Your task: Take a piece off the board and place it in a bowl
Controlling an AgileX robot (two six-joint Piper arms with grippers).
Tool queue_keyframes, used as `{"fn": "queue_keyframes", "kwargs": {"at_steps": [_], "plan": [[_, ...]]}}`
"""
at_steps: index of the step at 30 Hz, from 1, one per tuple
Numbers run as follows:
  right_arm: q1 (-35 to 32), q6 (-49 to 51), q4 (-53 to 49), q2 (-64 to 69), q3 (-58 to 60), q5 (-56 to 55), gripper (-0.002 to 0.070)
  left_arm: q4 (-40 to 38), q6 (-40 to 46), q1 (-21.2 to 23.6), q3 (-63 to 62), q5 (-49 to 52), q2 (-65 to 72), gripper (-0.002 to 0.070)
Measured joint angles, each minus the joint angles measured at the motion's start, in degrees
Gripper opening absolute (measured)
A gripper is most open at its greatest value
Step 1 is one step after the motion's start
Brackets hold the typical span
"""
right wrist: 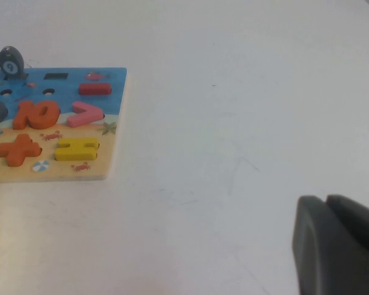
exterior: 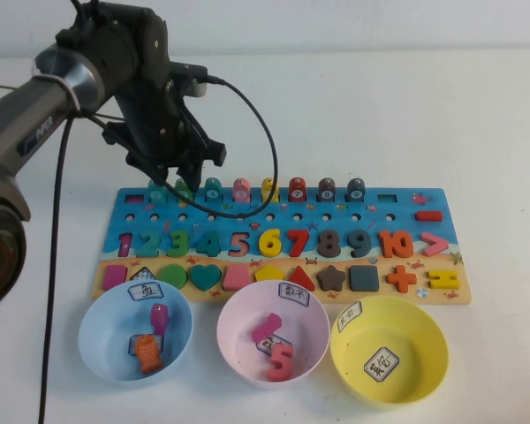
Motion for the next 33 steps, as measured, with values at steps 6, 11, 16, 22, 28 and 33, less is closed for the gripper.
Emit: {"fn": "queue_keyframes", "kwargs": {"at_steps": [6,11,16,22,28,33], "plan": [[0.0,0.0,0.0,0.0,0.0,0.0,-0.0017,-0.33,-0.24,0.4,0.0,-2.04,0.99,0.0354],[0.0,0.0,0.0,0.0,0.0,0.0,-0.0017,-0.62,-0.37,0.4,0.0,-3.32,1.78,0.0354],[0.0,0.0,0.0,0.0,0.0,0.0,-0.0017,-0.66,-0.62,0.4,0.0,-3.48,3.26,0.0354],[0.0,0.0,0.0,0.0,0.0,0.0,-0.0017,-0.76,-1.39,0.4,0.0,-4.29,3.99,0.035],[0.0,0.0,0.0,0.0,0.0,0.0,-0.0017,-0.76,-1.63,0.4,0.0,-5.22,3.99,0.0243],[0.0,0.0,0.0,0.0,0.0,0.0,-0.0017,-0.76,-1.76,0.4,0.0,-5.48,3.99,0.0197]]}}
